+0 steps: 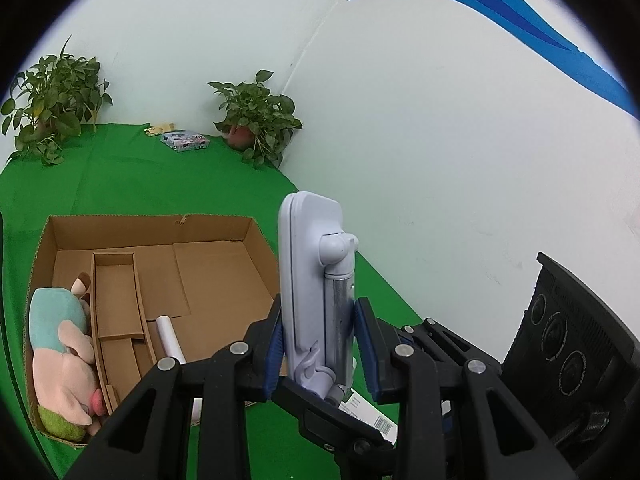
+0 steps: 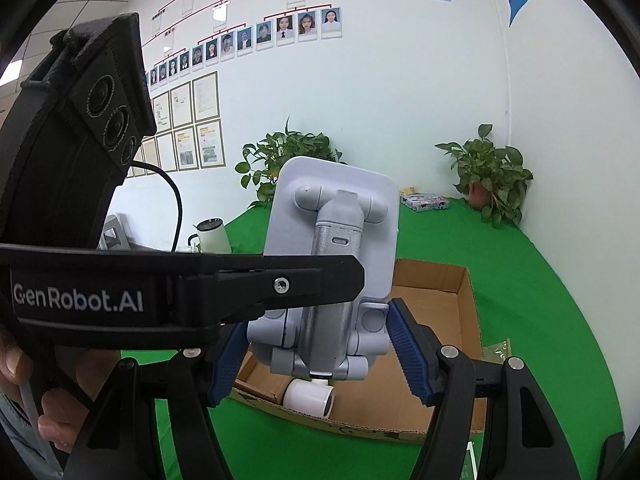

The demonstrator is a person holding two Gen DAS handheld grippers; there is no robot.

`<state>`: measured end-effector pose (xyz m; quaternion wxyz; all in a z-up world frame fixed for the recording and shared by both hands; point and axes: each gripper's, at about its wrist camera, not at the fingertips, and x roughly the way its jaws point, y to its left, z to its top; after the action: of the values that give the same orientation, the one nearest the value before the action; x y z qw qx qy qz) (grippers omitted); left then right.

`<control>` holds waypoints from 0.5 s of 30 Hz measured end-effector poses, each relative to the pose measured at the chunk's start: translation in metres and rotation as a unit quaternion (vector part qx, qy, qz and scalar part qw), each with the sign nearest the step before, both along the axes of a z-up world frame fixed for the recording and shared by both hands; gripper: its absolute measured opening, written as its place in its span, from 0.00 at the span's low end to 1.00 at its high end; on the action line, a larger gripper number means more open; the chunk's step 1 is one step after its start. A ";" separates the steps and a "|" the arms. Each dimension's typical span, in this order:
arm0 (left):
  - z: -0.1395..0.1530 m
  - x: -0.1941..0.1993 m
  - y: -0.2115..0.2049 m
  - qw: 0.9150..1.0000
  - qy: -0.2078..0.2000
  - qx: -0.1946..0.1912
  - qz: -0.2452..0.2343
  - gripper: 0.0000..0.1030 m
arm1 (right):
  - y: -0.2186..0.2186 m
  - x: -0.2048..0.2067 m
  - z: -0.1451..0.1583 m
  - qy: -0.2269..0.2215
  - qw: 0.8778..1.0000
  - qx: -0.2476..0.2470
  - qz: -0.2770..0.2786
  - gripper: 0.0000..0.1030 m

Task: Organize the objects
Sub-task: 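Carry the held phone stand with both grippers over the box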

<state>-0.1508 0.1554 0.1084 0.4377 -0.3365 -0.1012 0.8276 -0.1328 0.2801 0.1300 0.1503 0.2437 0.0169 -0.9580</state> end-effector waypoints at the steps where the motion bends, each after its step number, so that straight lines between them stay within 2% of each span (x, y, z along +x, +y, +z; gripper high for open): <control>1: -0.002 -0.004 0.001 1.000 -0.004 -0.001 0.001 0.30 | -0.001 -0.003 -0.001 -0.004 1.000 0.000 0.001 0.63; 7: -0.022 -0.027 0.009 1.000 -0.026 -0.015 0.007 0.30 | -0.002 -0.031 -0.013 -0.033 0.999 0.000 0.006 0.63; 15: -0.057 -0.063 0.020 0.997 -0.070 -0.026 0.009 0.30 | 0.004 -0.074 -0.045 -0.079 0.997 -0.008 0.011 0.63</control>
<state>-0.2135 0.1752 0.0510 0.4132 -0.4040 -0.1131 0.8083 -0.2064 0.2838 0.0853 0.1635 0.3176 0.0000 -0.9340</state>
